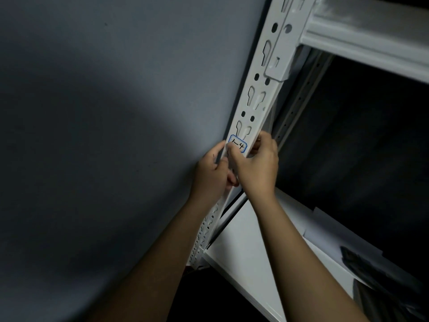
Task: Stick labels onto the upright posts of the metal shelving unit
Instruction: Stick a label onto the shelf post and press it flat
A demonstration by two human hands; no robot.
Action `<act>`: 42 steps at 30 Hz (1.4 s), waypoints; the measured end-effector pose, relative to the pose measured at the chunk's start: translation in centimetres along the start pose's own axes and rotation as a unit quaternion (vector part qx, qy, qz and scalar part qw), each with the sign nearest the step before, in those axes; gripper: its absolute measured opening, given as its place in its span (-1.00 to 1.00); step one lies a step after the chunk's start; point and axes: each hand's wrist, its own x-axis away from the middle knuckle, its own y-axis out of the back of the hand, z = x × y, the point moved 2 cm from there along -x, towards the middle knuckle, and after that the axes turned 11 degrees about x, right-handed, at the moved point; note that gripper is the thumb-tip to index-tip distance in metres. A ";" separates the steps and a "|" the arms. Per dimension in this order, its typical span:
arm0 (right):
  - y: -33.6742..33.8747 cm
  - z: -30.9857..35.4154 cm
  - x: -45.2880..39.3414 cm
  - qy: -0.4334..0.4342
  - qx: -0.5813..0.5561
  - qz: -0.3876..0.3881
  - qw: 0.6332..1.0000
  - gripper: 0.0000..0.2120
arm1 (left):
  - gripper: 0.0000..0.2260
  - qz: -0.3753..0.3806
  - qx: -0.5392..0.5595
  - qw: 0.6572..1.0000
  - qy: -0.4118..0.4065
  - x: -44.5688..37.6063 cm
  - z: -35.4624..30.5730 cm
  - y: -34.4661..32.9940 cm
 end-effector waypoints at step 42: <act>0.8 -2.1 -0.6 0.151 0.005 0.061 0.987 -0.60 | -0.79 0.014 0.147 0.989 0.027 -1.5 -1.3 -1.8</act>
